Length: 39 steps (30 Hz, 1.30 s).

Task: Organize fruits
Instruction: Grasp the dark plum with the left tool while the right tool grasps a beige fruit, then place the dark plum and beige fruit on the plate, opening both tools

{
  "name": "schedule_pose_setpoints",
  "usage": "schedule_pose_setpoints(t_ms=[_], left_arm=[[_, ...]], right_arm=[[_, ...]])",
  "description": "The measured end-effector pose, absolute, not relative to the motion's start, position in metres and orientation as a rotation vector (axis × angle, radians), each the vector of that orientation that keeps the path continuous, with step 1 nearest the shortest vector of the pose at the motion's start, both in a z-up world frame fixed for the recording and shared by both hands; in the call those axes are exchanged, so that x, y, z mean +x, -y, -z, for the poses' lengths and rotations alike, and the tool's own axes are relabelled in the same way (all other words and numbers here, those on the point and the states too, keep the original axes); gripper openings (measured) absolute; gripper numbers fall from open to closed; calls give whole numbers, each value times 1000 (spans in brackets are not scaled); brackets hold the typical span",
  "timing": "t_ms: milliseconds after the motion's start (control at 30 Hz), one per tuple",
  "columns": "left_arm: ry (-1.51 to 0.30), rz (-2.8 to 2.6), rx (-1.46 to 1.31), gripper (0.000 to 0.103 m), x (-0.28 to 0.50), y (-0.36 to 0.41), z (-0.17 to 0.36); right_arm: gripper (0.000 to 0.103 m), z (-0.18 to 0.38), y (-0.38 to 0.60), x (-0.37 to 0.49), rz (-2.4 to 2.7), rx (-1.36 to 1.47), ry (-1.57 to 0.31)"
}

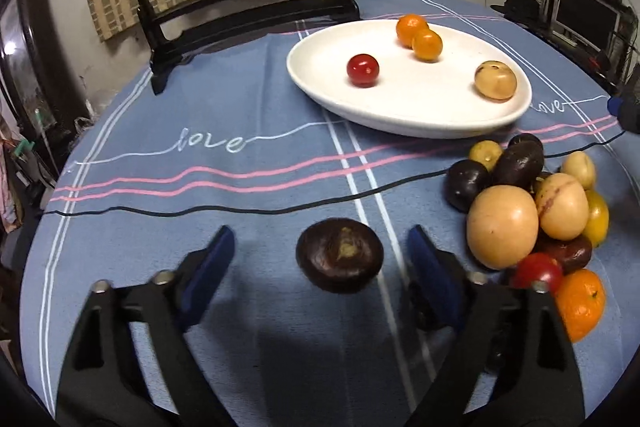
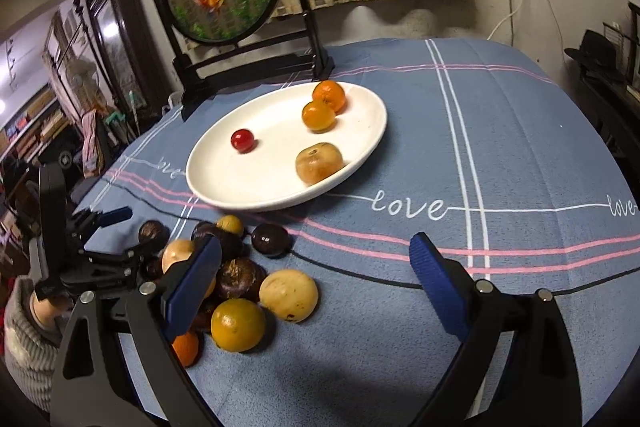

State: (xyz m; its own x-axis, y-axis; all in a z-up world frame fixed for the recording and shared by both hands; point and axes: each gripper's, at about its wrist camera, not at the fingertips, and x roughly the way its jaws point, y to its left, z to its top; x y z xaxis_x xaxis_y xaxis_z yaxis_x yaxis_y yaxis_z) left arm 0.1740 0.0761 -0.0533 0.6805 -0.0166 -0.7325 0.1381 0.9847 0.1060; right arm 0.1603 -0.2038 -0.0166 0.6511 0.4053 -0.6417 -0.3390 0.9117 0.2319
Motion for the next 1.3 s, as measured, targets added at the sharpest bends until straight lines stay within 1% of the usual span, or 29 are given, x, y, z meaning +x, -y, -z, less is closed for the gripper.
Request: schedule_pose_setpoints(t_ms=[33,100,167,233,300,367,433,533,600,633,667,733,800,867,900,967,1067,1133,1300], left_arm=[[-827,98,136,70,176,-79,54],[-838,116,99,65,176,-83,55],[-845,139,66,57,177,-86,55],[-852,167,31,46,177,-87,56],[-855,171,21,46,177,-87,56],[-854,168,30,46,176,-85,56],[-855,173,34,46,175,-83,56],[-857,185,43,48,174,-80,56],[-859,188,46,53,174,-78,57],[-861,186,41,63,174,-79,57],[-864,182,33,68,174,-81,57],[-877,186,9,71,176,-84,59],[-883,191,-10,71,176,-87,59],[-884,205,-13,70,175,-86,59],[-884,214,-14,68,175,-85,59],[-882,231,-16,61,174,-83,58],[-883,228,-16,55,174,-83,58],[-885,228,-24,46,174,-84,58],[-880,231,-33,45,175,-84,57]], right_arm=[[95,18,202,159,-426,82,-756],[95,21,200,158,-430,70,-764],[95,25,198,156,-435,61,-774],[92,29,197,155,-436,53,-784],[77,33,196,154,-447,51,-799],[73,37,194,155,-457,45,-818],[71,41,189,154,-466,25,-830],[65,45,183,154,-479,6,-839],[57,47,185,157,-492,35,-848],[54,48,188,160,-502,64,-862],[52,50,190,162,-510,91,-873],[50,55,195,167,-540,163,-901],[45,57,197,169,-558,204,-915],[45,57,196,169,-565,216,-919],[45,58,197,170,-566,224,-923],[45,61,200,173,-571,264,-944],[45,65,204,176,-576,318,-969],[43,65,204,175,-585,334,-974],[40,62,205,171,-569,322,-964]])
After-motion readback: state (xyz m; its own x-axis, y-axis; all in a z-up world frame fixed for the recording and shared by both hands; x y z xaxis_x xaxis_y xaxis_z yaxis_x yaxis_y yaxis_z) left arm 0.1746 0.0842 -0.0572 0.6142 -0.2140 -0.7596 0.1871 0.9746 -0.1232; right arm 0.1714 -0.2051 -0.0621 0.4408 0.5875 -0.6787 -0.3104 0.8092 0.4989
